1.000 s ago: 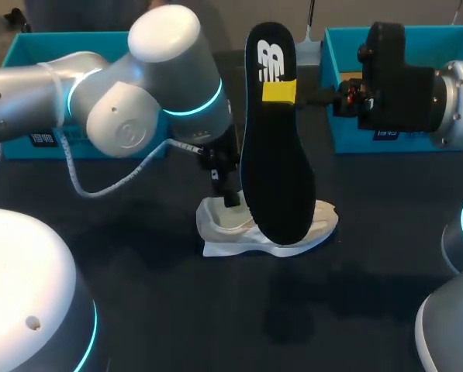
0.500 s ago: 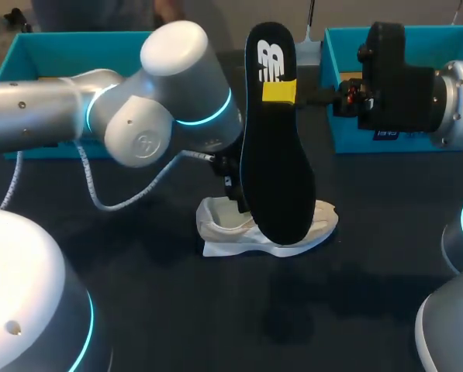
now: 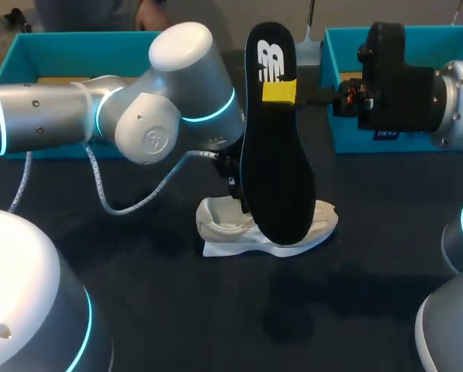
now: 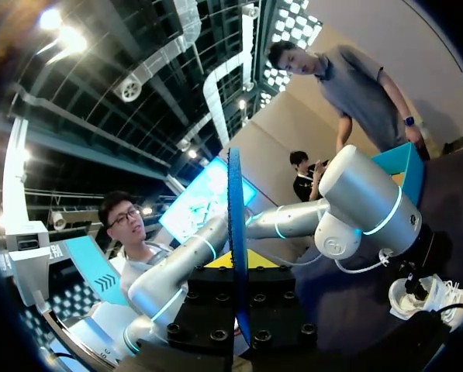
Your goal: Take the shoe out of the shoebox, open the shoe tongue, remove and reinsert the insole, then place the shoe into the shoebox
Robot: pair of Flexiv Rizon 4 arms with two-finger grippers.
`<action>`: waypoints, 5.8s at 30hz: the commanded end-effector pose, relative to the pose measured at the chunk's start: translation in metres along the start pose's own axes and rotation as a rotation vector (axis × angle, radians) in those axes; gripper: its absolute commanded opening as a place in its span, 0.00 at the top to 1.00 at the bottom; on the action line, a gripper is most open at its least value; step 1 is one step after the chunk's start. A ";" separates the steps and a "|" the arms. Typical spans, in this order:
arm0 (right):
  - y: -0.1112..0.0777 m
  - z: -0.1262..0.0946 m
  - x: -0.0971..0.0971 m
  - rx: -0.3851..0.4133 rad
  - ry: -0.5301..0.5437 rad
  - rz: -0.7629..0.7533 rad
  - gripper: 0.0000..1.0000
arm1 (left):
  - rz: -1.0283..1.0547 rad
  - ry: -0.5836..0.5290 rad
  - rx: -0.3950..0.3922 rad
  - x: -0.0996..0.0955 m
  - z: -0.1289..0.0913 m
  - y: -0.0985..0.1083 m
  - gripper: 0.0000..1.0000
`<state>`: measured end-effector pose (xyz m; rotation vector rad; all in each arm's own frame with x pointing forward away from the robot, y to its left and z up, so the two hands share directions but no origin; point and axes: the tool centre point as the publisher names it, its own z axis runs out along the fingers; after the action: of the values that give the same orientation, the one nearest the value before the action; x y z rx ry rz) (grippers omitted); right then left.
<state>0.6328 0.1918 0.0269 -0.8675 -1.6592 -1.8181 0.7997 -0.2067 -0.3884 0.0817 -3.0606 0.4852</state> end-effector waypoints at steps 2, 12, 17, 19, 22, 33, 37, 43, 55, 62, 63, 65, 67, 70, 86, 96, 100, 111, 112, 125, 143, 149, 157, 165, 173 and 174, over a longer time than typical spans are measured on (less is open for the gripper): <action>0.001 0.004 -0.001 -0.002 0.000 0.000 1.00 | 0.002 0.011 0.007 0.003 0.005 0.000 0.26; 0.001 0.004 -0.001 -0.002 0.000 0.000 1.00 | 0.004 0.039 0.024 0.008 0.006 0.002 0.62; 0.001 0.004 -0.001 -0.002 0.000 0.000 1.00 | 0.019 0.061 0.036 0.010 0.006 0.000 1.00; 0.001 0.004 -0.001 -0.002 0.000 0.000 1.00 | 0.023 0.072 0.042 0.010 0.006 0.000 1.00; 0.001 0.004 -0.001 -0.002 0.000 0.000 1.00 | 0.039 0.113 0.041 0.010 0.004 -0.002 1.00; 0.001 0.004 -0.001 -0.002 0.000 0.000 1.00 | 0.199 0.272 -0.014 0.013 0.001 -0.010 1.00; 0.001 0.004 -0.001 -0.002 0.000 0.000 1.00 | 0.310 0.361 -0.023 0.016 -0.007 -0.011 1.00; 0.001 0.004 -0.001 -0.002 0.000 0.000 1.00 | 0.435 0.435 0.007 0.012 -0.025 -0.007 1.00; 0.001 0.004 -0.001 -0.002 0.000 0.000 1.00 | 0.745 0.646 -0.138 0.022 -0.045 -0.008 1.00; 0.001 0.004 -0.001 -0.002 0.000 0.000 1.00 | 0.859 0.675 -0.130 0.015 -0.068 -0.002 1.00; 0.001 0.004 -0.001 -0.002 0.000 0.000 1.00 | 0.858 0.667 -0.134 0.015 -0.070 -0.001 1.00; 0.001 0.004 -0.001 -0.002 0.000 0.000 1.00 | 0.846 0.659 -0.113 0.011 -0.080 0.003 1.00; 0.001 0.004 -0.001 -0.002 0.000 0.000 1.00 | 0.838 0.644 -0.112 0.011 -0.082 0.004 1.00; 0.001 0.004 -0.001 -0.002 0.000 0.000 1.00 | 0.838 0.644 -0.112 0.011 -0.082 0.004 1.00; 0.001 0.004 -0.001 -0.002 0.000 0.000 1.00 | 0.838 0.644 -0.112 0.011 -0.082 0.004 1.00; 0.001 0.004 -0.001 -0.002 0.000 0.000 1.00 | 0.986 0.693 -0.184 0.020 -0.081 -0.002 1.00; 0.001 0.004 -0.001 -0.002 0.000 0.000 1.00 | 1.147 0.750 -0.217 0.027 -0.074 -0.009 1.00; 0.001 0.004 -0.001 -0.002 0.000 0.000 1.00 | 1.291 0.788 -0.323 0.030 -0.065 -0.020 1.00; 0.001 0.004 -0.001 -0.002 0.000 0.000 1.00 | 1.315 0.805 -0.327 0.030 -0.063 -0.020 1.00; 0.001 0.004 -0.001 -0.002 0.000 0.000 1.00 | 1.379 0.864 -0.408 0.029 -0.025 -0.038 1.00; 0.001 0.004 -0.001 -0.002 0.000 0.000 1.00 | 1.371 0.952 -0.497 0.031 -0.009 -0.030 1.00; 0.001 0.004 -0.001 -0.002 0.000 0.000 1.00 | 1.373 0.969 -0.500 0.035 -0.002 -0.030 1.00; 0.001 0.004 -0.001 -0.002 0.000 0.000 1.00 | 1.382 0.997 -0.514 0.038 0.006 -0.028 0.04; 0.001 0.004 -0.001 -0.002 0.000 0.000 1.00 | 1.393 0.933 -0.468 0.040 -0.017 -0.034 0.00; 0.001 0.004 -0.001 -0.002 0.000 0.000 1.00 | 1.365 0.791 -0.406 0.028 -0.044 -0.047 0.00; 0.001 0.004 -0.001 -0.002 0.000 0.000 1.00 | 1.361 0.768 -0.394 0.024 -0.049 -0.051 0.00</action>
<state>0.6328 0.1918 0.0269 -0.8675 -1.6592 -1.8181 0.7749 -0.2510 -0.3444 -1.6974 -1.8625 -0.2022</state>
